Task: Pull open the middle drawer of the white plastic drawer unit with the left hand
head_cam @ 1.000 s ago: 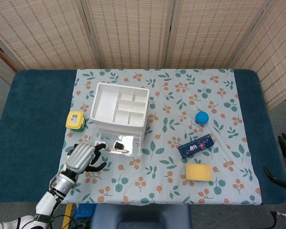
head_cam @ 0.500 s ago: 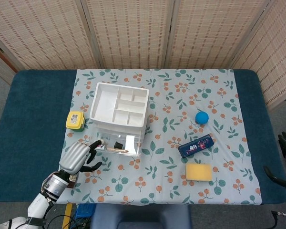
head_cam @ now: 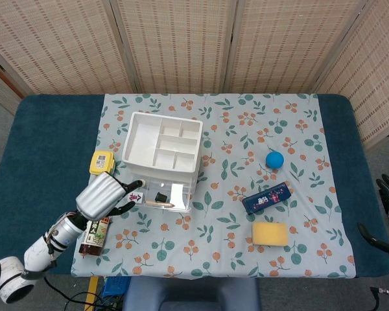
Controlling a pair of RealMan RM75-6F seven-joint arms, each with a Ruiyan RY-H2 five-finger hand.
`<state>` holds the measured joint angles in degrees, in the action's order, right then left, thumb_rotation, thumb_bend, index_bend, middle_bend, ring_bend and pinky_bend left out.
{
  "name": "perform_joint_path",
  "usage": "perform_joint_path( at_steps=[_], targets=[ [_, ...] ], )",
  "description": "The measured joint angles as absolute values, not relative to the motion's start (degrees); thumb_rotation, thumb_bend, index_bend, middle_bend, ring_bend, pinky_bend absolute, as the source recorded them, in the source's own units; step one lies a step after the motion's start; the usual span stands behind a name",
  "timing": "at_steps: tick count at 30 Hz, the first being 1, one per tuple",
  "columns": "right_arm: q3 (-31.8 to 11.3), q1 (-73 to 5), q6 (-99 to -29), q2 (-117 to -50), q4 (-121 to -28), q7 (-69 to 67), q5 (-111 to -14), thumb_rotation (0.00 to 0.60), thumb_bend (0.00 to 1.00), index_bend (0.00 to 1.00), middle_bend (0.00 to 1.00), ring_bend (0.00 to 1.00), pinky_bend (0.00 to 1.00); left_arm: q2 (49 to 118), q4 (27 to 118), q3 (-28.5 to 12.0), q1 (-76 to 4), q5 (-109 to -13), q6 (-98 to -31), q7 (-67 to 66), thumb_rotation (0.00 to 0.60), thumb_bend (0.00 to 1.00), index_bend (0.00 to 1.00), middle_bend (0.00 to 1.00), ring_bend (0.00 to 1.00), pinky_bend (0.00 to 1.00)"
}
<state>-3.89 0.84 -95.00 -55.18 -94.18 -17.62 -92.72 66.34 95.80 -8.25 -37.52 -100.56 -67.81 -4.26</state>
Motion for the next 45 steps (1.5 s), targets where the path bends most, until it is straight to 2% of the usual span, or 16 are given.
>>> perform_joint_path(
  at_steps=[10,20,32,45],
  targets=[
    [-3.35,1.59,-96.05,-54.32,-95.84,-16.58,-93.20,0.600,0.28,0.00,0.00,0.00,0.00,67.72,80.81,-7.97,-45.07,-111.18,-69.13,-2.07,0.600,0.28,0.34,0.85,0.96,1.00],
    [-3.11,1.92,-96.18,-54.43,-96.14,-16.06,-92.97,0.600,0.28,0.00,0.00,0.00,0.00,72.60,67.92,-4.11,-50.50,-119.30,-73.96,-0.12,0.600,0.23,0.31,0.85,0.96,1.00],
    [-2.97,2.10,-95.84,-54.72,-96.02,-15.96,-92.37,0.600,0.28,0.00,0.00,0.00,0.00,76.61,63.09,-1.20,-54.58,-121.17,-73.64,-3.13,0.600,0.20,0.30,0.85,0.96,1.00],
    [-3.05,2.13,-95.27,-55.12,-95.53,-16.32,-91.53,0.600,0.28,0.00,0.00,0.00,0.00,76.26,62.96,1.32,-57.66,-120.82,-69.54,-6.87,0.600,0.20,0.29,0.85,0.95,1.00]
  ],
)
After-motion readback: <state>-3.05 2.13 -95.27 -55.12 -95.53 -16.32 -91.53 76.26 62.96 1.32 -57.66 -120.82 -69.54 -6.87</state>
